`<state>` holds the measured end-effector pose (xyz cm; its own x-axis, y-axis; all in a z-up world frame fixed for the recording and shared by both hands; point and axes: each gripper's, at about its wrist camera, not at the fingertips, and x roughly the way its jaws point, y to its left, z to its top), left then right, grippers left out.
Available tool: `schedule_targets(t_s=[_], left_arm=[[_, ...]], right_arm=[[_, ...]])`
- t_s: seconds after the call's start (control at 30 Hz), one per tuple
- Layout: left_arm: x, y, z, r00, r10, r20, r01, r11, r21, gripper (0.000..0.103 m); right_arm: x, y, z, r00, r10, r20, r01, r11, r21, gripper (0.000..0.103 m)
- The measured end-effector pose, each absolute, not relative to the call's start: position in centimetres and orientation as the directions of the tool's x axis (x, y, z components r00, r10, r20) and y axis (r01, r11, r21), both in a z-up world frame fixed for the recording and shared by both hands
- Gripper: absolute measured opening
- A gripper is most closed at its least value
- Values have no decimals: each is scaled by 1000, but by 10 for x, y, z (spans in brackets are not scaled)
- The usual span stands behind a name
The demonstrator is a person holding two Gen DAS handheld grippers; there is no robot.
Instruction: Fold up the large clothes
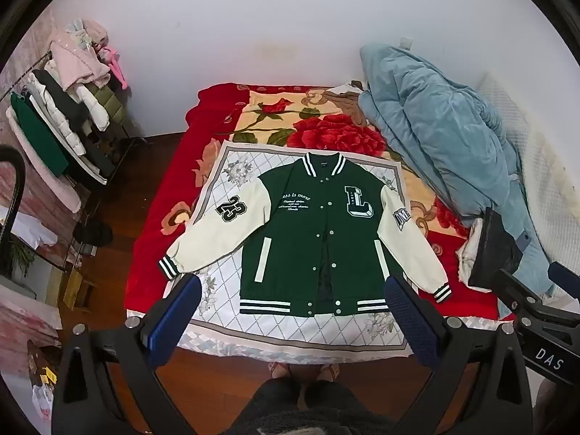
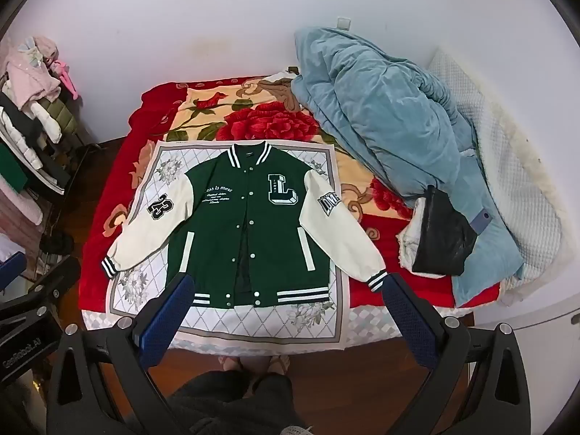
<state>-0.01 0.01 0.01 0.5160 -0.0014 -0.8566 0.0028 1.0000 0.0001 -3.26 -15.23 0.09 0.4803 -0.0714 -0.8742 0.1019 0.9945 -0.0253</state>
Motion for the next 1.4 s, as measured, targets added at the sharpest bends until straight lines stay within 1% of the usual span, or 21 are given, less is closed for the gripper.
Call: schedule_targets(t_s=[0.77,1.4], left_arm=[[1,-1,0,513,-2,-858,2,1000,-1,103],[3,-1,-1,511,-5,-860,4,1000,-4,103]], right_arm=[[-30,-153,12,480,-77,-874,100,994,-33,103],[-29,-154,10,476,-72,-877,98,995,-28,103]])
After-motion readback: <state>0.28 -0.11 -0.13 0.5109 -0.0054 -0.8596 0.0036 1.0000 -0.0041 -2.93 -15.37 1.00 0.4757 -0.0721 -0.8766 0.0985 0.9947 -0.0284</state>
